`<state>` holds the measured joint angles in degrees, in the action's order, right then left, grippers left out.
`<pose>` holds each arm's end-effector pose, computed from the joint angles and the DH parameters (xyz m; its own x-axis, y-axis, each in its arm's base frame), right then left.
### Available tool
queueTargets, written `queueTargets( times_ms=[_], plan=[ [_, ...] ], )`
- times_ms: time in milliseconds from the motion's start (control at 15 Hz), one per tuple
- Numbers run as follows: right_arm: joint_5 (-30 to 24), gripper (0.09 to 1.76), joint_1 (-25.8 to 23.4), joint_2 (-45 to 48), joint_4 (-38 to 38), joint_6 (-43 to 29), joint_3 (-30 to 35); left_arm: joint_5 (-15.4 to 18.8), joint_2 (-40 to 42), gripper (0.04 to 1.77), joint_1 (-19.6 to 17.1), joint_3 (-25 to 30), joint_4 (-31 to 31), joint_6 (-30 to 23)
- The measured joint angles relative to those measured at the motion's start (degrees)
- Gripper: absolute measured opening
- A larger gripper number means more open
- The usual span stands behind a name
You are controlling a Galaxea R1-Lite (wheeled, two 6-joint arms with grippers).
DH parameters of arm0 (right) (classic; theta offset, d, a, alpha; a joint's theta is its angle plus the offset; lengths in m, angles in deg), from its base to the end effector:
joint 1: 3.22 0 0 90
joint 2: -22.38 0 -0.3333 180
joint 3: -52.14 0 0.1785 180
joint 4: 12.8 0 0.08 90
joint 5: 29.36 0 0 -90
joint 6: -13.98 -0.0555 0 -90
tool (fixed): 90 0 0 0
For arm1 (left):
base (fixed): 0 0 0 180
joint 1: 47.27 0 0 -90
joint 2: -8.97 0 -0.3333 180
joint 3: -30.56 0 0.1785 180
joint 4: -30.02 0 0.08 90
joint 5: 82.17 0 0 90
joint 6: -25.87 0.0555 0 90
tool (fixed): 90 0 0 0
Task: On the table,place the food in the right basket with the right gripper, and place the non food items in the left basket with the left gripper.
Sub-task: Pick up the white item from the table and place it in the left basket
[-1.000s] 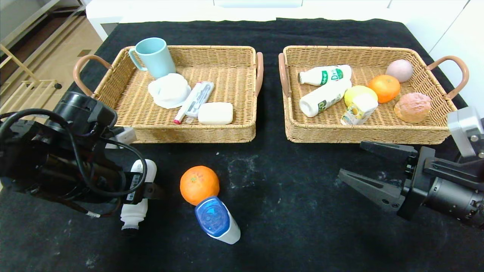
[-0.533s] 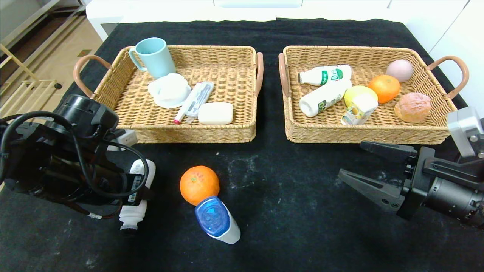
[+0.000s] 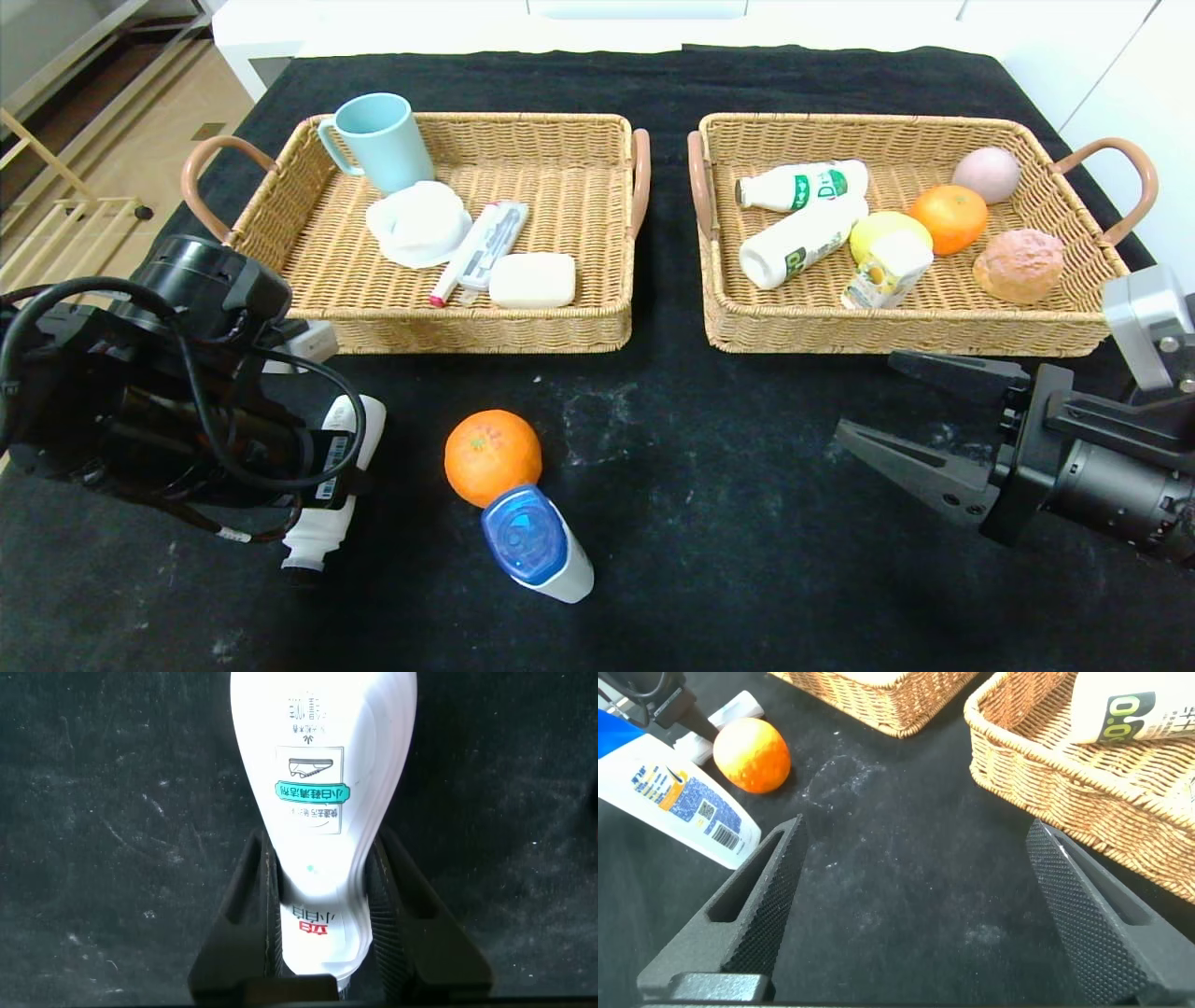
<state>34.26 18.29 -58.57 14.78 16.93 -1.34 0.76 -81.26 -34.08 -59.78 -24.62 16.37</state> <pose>0.2102 0.1094 0.2471 0.6706 0.7419 0.0017 -0.7408 0.6697 -0.0523 0.2530 -0.0523 0.2236 0.5888 -0.0116 -0.8082 0.0239 0.9997 0.0031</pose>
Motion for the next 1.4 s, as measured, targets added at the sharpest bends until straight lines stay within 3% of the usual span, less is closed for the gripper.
queueTargets(
  times_ms=[800,1400],
  plan=[
    [-0.02,1.71,-0.1,-0.05,0.0,-0.01,0.05,-0.76,1.97,0.6,0.17,0.32,-0.44,-0.17],
    [0.06,1.71,-0.02,-0.13,-0.02,-0.11,0.0,-0.98,7.91,0.6,1.85,-8.16,-0.5,0.13]
  ],
)
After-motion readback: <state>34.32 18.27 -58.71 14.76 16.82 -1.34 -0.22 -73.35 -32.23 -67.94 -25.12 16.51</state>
